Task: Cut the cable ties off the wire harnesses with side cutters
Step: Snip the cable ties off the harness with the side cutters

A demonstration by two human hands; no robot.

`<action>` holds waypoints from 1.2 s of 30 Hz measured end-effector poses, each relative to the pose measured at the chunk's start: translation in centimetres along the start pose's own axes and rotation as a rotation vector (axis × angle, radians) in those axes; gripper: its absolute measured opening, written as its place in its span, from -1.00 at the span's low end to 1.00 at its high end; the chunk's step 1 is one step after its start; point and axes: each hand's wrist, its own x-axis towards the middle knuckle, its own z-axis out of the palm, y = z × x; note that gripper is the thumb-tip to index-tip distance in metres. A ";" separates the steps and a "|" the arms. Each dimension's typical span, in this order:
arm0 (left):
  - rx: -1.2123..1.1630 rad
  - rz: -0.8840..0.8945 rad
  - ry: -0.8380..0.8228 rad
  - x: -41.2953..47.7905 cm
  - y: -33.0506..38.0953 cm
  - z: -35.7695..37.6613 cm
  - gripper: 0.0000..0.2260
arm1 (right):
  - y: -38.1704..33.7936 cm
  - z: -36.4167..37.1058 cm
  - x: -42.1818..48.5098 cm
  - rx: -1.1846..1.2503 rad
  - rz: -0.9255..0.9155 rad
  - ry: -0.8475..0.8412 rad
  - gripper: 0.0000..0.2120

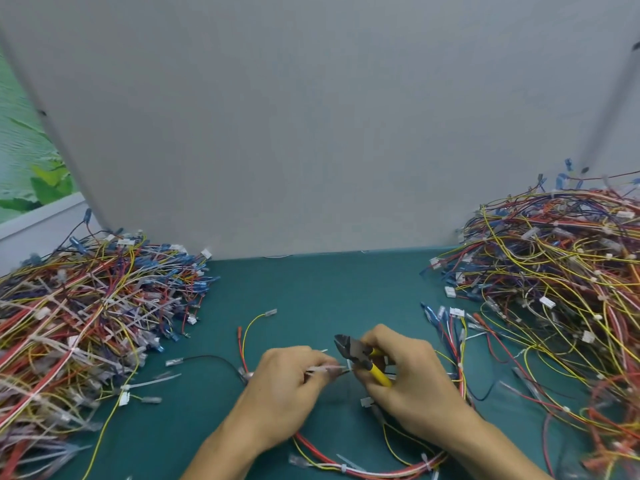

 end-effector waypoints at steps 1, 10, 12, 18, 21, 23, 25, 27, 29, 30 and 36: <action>-0.058 -0.050 -0.033 0.1 0.0 0.1 -0.73 | -0.1 0.1 -0.1 -0.044 -0.026 0.015 -0.80; -0.577 -0.305 -0.122 0.0 0.8 1.0 -0.48 | -0.8 0.4 -0.2 -0.106 -0.101 0.008 -0.77; -0.689 -0.359 -0.086 0.1 0.7 1.3 -0.52 | -0.9 0.3 -0.2 -0.096 -0.093 -0.001 -0.78; -0.460 -0.269 -0.011 0.1 -0.1 1.7 -0.79 | -1.3 -0.5 0.3 0.032 -0.116 0.052 -0.74; -0.170 -0.186 0.010 -0.1 -0.2 1.8 -0.85 | -1.8 -1.6 1.0 0.168 -0.075 0.150 -0.69; -0.146 -0.182 0.012 -0.2 -0.2 1.7 -0.87 | -2.1 -2.6 1.5 0.195 -0.035 0.153 -0.62; -0.160 -0.206 0.010 -0.2 -0.2 1.6 -0.90 | -2.1 -3.6 1.9 0.134 -0.001 0.107 -0.57; -0.174 -0.228 0.008 -0.2 -0.4 1.6 -0.91 | -1.9 -4.5 2.1 0.037 0.022 0.046 -0.57; -0.219 -0.256 0.003 -0.2 -0.5 1.6 -0.91 | -1.7 -5.3 2.2 -0.078 0.037 -0.010 -0.66; -0.232 -0.264 0.002 -0.3 -0.6 1.6 -0.90 | -1.6 -5.8 2.2 -0.160 0.046 -0.045 -0.72; -0.253 -0.280 0.037 -0.4 -1.1 1.8 -0.86 | -1.9 -7.2 1.9 -0.572 0.129 -0.341 -0.75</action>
